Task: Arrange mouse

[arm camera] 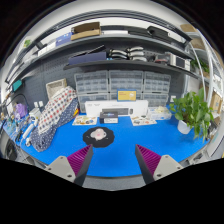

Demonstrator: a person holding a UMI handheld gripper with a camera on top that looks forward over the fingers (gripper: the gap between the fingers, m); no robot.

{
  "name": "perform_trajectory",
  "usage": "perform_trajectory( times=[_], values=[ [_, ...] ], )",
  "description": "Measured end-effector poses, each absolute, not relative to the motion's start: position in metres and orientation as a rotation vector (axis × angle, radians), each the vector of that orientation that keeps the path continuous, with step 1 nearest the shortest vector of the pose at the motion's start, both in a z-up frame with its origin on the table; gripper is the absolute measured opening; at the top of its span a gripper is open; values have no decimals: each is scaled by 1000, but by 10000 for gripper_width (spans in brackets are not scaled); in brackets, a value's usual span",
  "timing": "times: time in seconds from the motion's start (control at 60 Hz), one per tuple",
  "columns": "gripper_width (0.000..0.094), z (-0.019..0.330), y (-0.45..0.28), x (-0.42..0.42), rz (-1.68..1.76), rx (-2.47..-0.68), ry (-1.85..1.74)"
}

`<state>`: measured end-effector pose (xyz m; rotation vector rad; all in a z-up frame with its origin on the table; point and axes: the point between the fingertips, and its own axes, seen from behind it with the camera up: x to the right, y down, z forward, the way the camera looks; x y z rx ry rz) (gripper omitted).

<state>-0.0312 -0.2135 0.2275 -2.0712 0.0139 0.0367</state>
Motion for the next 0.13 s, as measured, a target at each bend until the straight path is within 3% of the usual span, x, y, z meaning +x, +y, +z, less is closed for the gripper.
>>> perform_trajectory(
  times=[0.133],
  values=[
    [849,230,-216,-30,37,-2069,21]
  ],
)
